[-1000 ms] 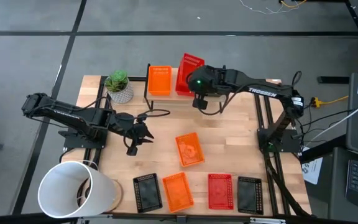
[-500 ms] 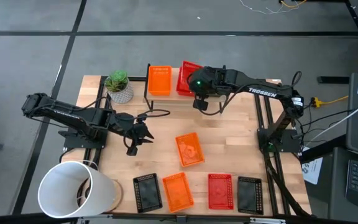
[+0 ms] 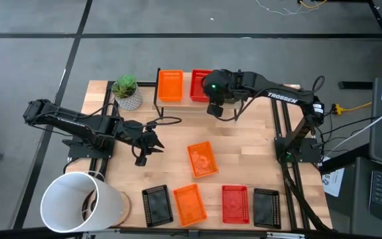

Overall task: Stack baskets on shelf by color
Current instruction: Stack the right black bin on top of the black bin on the shelf

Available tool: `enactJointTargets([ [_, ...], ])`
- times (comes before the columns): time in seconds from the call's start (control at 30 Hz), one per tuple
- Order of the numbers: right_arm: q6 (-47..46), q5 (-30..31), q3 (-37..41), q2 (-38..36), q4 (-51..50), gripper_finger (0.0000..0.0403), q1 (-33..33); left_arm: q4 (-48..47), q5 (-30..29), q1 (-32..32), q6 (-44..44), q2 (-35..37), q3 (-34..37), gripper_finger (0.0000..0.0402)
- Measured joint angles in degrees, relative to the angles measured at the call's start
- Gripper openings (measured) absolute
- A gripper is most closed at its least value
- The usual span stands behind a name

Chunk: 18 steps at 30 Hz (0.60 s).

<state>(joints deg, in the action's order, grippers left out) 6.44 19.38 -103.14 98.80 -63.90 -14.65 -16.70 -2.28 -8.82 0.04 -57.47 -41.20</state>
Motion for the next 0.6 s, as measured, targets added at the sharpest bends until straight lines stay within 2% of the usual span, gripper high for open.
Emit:
enactJointTargets([
  [0.1,-5.1,-1.7,-3.1,0.0,-10.1,0.0133,0.8,0.0,0.0,0.0,0.0,0.0,0.0,0.0069],
  [0.27,-11.3,-17.2,-2.9,-0.2,-25.4,0.0133,4.2,0.0,0.0,0.0,0.0,0.0,0.0,0.0069],
  [0.47,-16.7,-31.9,8.1,-4.2,-24.5,0.0133,13.8,-0.1,0.0,0.0,-0.1,0.0,0.0,0.0069],
  [0.6,-23.4,-33.2,18.4,-8.5,-24.0,0.0133,22.5,-0.2,0.0,0.0,-0.1,0.0,0.0,0.0069],
])
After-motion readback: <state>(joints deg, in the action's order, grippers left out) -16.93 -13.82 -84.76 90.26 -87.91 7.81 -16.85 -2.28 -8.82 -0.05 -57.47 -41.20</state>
